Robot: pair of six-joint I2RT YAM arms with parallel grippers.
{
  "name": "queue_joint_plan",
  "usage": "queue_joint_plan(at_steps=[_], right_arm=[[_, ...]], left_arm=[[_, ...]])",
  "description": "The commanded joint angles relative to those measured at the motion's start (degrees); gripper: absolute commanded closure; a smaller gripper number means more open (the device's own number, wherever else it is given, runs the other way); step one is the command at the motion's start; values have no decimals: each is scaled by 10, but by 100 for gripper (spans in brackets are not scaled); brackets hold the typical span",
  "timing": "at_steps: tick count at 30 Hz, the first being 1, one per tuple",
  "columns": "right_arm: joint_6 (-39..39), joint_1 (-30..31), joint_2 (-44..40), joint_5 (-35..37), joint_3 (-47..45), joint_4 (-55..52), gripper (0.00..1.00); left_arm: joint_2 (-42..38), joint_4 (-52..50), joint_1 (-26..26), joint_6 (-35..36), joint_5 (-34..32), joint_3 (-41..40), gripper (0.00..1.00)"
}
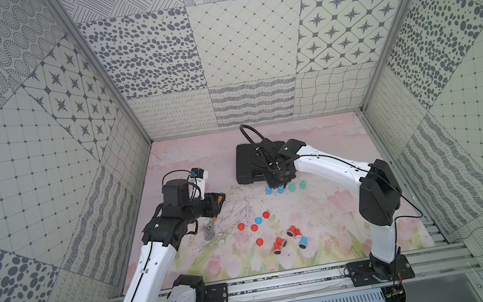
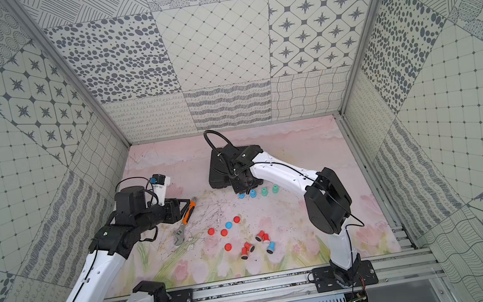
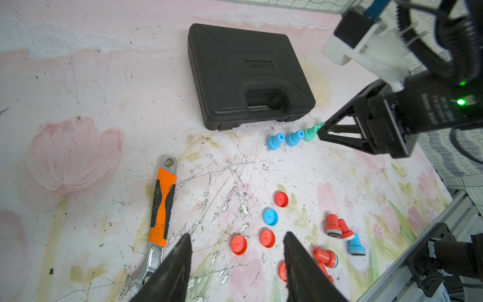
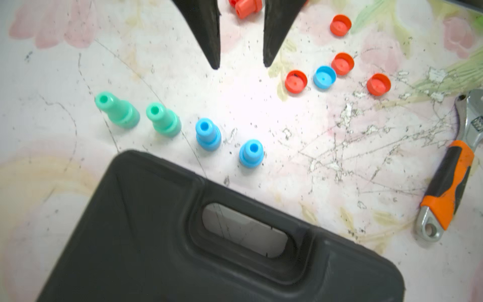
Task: Close the stamp cap
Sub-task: Place the stamp at the center of the board, then pick up the stamp from the center of the board.
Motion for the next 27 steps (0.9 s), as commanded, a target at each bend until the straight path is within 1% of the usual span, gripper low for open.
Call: queue_joint_plan(at_steps=[1,5,8,10,13,16,19,22,27], right_arm=[[33,15,-55,-12,-74,-5,70],[85,33,-125,-15,-156,-3,70],[143,59,-159,-17,-204,-6,70],[205,78,-182,-10,-246,-1,69],[297,101,-220,-20,-320,44,69],[393,112,-254,-34,-384,84,69],[467,122,-276,-41,-426,113,68],[513,126,-280,-51,-458,139,69],[540,129,-267,-66,-483,177,70]], left_arm=[[-2,11,2,7,7,0,43],[1,12,2,7,12,0,43],[0,13,2,5,13,-1,43],[0,12,2,4,13,-1,43],[-2,11,2,4,13,-2,43],[-4,10,2,3,13,-4,43],[-7,11,2,2,15,-3,43],[-8,12,2,2,16,-3,43],[-6,13,2,2,20,-3,43]])
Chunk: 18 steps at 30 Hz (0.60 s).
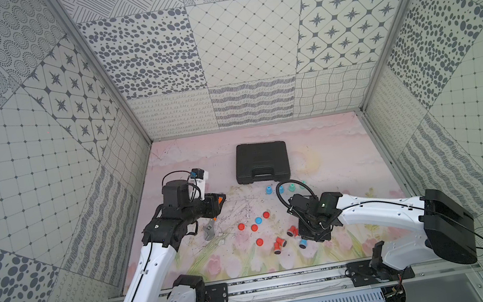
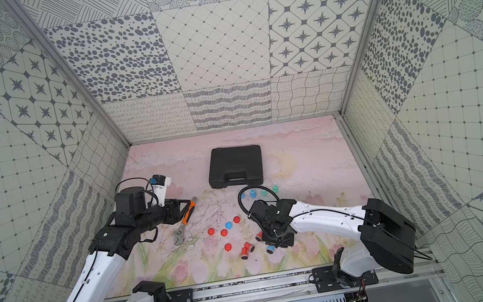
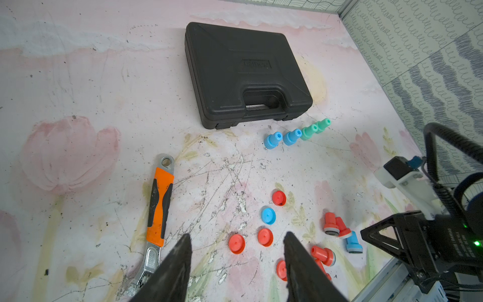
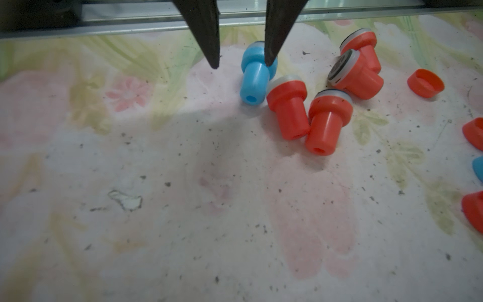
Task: Close the stamp cap
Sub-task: Pick up the stamp from the center of the board.
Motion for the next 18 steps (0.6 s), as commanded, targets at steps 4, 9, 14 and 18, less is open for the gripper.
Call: queue_joint_plan(at_steps=[4,9,14,18], right_arm=[[61,5,18,-18,-13,60,70],[64,4,30,-24,-22,74,71],[67,4,39,-30,-33,87,72],[69,4,49,-34,-40,98,73]], left_arm=[[0,13,1,2,14,0,43],[0,13,1,3,13,1,43],[4,15,2,3,14,1,43],[5,15,2,3,15,1,43]])
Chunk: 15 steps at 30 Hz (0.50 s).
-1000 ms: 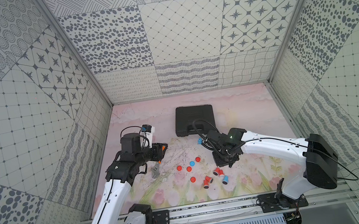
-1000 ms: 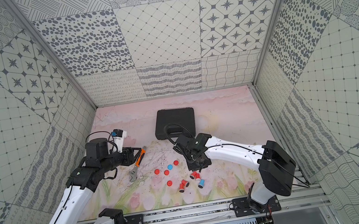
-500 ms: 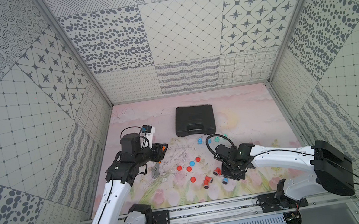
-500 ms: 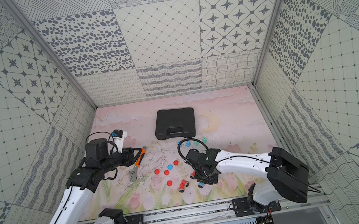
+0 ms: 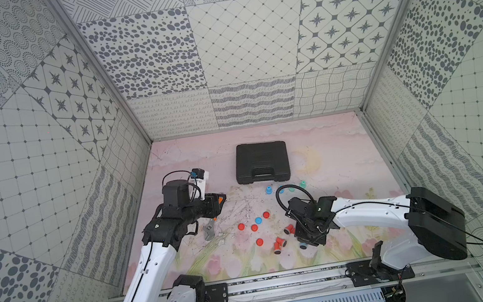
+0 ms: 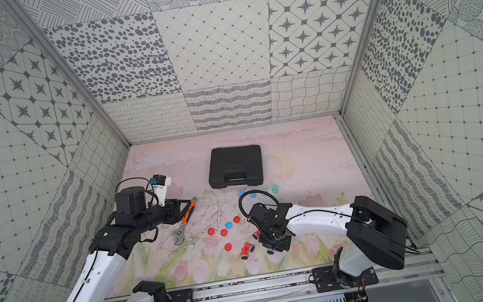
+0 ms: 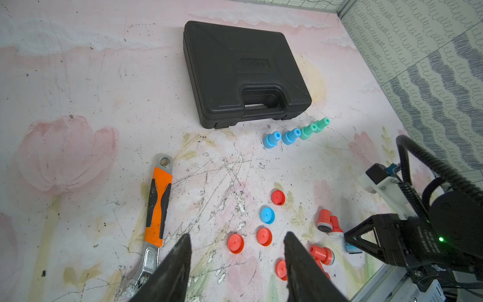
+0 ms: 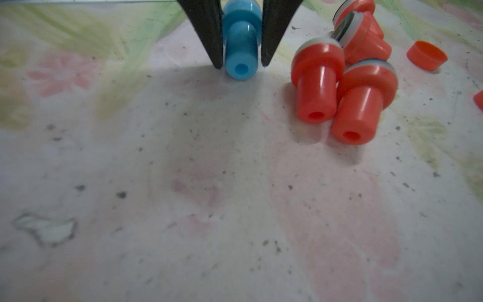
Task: Close the stamp cap
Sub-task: Pick up the stamp from the center of the board.
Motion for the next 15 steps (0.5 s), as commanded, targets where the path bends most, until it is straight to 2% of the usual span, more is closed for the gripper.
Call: queue_joint_plan(at_steps=[1,9,15], right_arm=[[16,3,12,-5,-9,20,73],[11,2,35,-19,-15,36,77],[14,2,14,-4,-9,19,82]], left_arm=[[3,15,1,3,12,1,43],[2,13,2,3,10,1,43],[4,15,2,3,9,2,43]])
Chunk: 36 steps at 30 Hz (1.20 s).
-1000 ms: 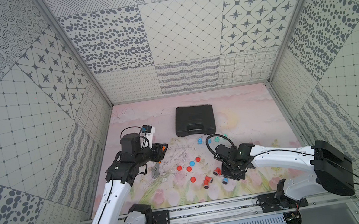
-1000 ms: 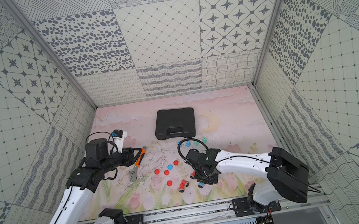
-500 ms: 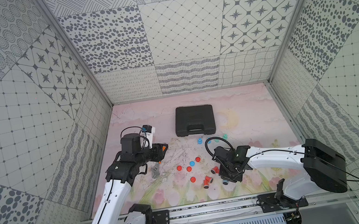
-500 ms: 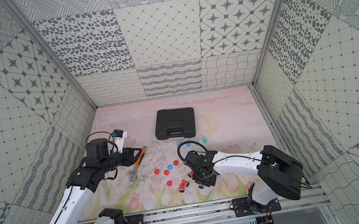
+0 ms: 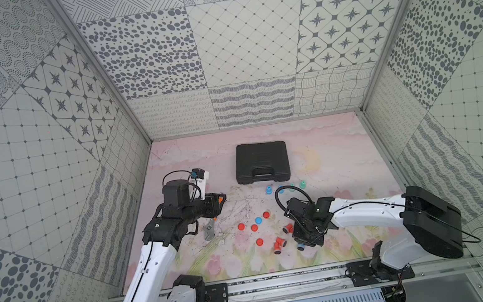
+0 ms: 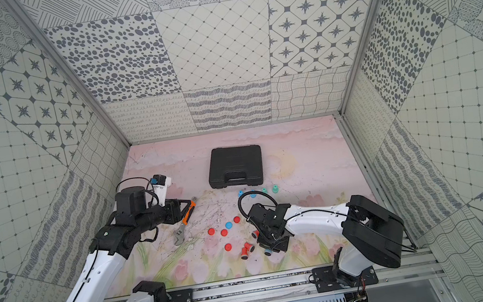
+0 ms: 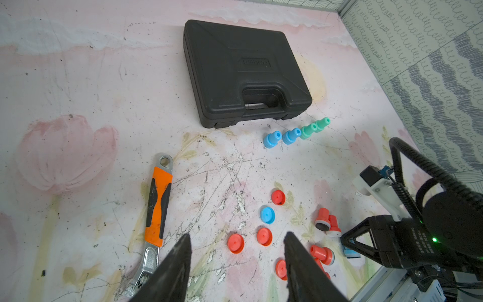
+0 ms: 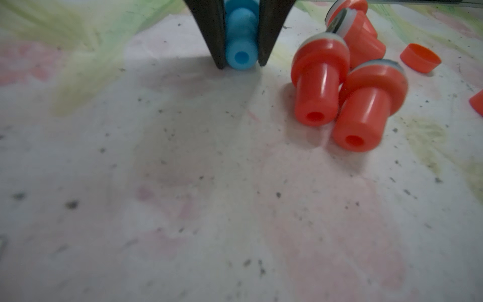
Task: Close the stamp cap
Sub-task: Pick up the stamp from the center of the board.
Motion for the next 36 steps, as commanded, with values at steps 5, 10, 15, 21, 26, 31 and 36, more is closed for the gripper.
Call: queue_joint_plan(at_steps=[5,10,15,21,26,31,36], right_arm=[[21,-4,-54,42,3,-26,84],[18,-22,-113,77,38,-32,86],[34,-44,-151,97,63,9,86],[77,-56,-166,121,89,87,89],[124,-60,-175,120,81,166,90],[168,-64,-193,130,61,228,92],[176,-66,-203,131,62,241,92]], left_arm=[[11,23,2,1,21,0,43],[29,86,-10,-42,70,-7,44],[45,136,-84,-73,46,1,44],[72,230,-184,-124,18,-4,44],[102,323,-240,-175,11,-22,44],[138,389,-285,-206,6,-31,44],[171,428,-313,-233,-7,-29,44]])
